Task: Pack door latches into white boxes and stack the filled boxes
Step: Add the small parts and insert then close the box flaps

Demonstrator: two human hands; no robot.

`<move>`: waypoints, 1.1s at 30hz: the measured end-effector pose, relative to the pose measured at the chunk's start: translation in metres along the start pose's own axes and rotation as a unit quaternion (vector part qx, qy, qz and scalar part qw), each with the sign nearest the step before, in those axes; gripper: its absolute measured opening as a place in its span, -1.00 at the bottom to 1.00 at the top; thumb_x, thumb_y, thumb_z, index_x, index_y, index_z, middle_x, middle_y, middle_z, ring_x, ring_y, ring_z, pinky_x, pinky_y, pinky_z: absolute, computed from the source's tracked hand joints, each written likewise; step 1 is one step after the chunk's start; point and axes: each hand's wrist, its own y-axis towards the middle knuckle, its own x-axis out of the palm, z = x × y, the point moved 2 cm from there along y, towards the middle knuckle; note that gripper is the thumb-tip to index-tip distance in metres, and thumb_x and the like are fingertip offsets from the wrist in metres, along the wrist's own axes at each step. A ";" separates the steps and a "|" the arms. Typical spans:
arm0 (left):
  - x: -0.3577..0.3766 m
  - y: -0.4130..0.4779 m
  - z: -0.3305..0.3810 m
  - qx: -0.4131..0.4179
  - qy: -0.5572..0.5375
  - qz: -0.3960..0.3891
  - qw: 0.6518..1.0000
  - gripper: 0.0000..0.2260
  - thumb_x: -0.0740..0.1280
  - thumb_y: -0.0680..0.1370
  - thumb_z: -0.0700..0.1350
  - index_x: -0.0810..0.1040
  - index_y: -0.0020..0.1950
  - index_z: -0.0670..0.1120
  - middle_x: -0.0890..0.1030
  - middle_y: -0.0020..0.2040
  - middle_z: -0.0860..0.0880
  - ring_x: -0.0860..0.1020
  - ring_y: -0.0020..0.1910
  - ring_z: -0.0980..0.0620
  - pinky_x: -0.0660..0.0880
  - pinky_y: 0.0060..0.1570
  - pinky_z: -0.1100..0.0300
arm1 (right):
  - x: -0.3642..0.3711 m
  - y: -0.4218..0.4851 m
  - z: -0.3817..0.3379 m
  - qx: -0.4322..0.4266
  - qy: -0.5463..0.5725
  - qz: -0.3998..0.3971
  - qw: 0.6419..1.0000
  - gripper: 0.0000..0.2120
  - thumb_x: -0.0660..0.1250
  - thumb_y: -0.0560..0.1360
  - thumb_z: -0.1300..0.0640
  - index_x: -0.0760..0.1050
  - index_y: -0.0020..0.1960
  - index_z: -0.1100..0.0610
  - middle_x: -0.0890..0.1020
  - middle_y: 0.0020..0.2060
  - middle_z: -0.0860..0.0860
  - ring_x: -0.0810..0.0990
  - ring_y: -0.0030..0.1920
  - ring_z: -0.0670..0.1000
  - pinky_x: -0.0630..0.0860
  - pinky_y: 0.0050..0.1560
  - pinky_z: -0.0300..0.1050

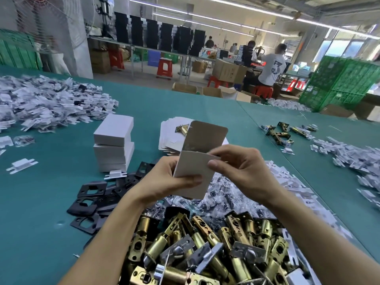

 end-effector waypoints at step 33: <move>0.002 0.003 0.003 0.116 0.213 0.137 0.960 -0.79 0.66 0.24 -0.12 0.69 -0.23 -0.01 0.68 -0.13 0.04 0.68 -0.12 0.09 0.59 -0.06 0.21 | 0.008 -0.023 0.021 0.063 0.018 0.071 0.995 -0.80 0.46 0.38 0.05 0.67 0.00 0.05 0.72 -0.10 -0.09 0.67 0.00 -0.12 0.59 -0.01 -0.27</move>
